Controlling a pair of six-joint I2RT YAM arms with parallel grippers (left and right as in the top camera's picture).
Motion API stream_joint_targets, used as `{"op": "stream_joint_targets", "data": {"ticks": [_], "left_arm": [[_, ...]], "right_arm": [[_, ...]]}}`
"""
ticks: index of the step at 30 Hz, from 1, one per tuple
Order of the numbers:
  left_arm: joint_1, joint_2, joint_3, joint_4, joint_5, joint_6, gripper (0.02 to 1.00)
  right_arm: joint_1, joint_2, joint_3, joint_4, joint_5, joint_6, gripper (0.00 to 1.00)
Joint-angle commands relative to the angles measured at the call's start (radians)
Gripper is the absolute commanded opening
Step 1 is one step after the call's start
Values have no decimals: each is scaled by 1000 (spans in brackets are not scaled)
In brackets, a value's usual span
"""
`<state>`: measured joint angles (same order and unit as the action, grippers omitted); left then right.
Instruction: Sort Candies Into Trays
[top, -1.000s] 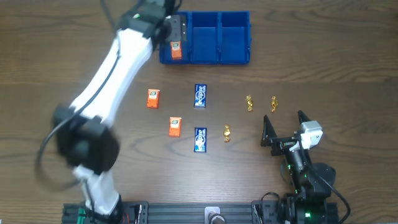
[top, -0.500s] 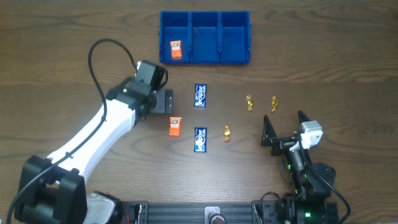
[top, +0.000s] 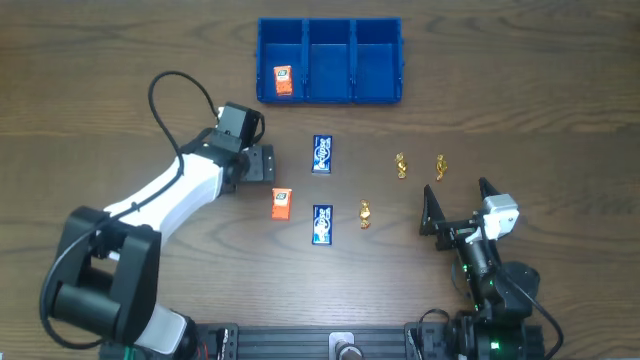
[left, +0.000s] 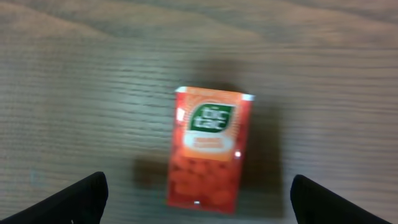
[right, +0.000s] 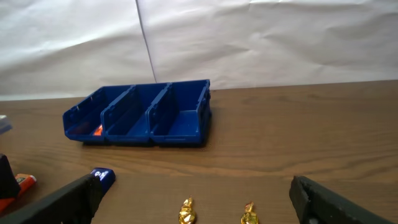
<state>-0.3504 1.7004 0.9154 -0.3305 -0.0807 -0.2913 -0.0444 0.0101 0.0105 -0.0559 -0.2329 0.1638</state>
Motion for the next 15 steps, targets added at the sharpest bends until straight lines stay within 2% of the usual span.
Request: {"op": "stream_joint_targets", "data": {"ticks": [1, 4, 8, 13, 15], "left_arm": [[5, 43, 0, 19, 3, 7, 930], [5, 64, 0, 34, 3, 7, 893], [5, 82, 0, 48, 3, 7, 766], [5, 91, 0, 54, 4, 6, 435], [5, 91, 0, 56, 4, 6, 340]], "right_arm": [[-3, -7, -3, -2, -5, -9, 1000], [-3, -7, -3, -2, -5, -9, 1000], [-3, -7, -3, -2, -5, -9, 998], [-3, -7, -3, -2, -5, -8, 1000], [-3, -7, -3, -2, -5, -9, 998]]}}
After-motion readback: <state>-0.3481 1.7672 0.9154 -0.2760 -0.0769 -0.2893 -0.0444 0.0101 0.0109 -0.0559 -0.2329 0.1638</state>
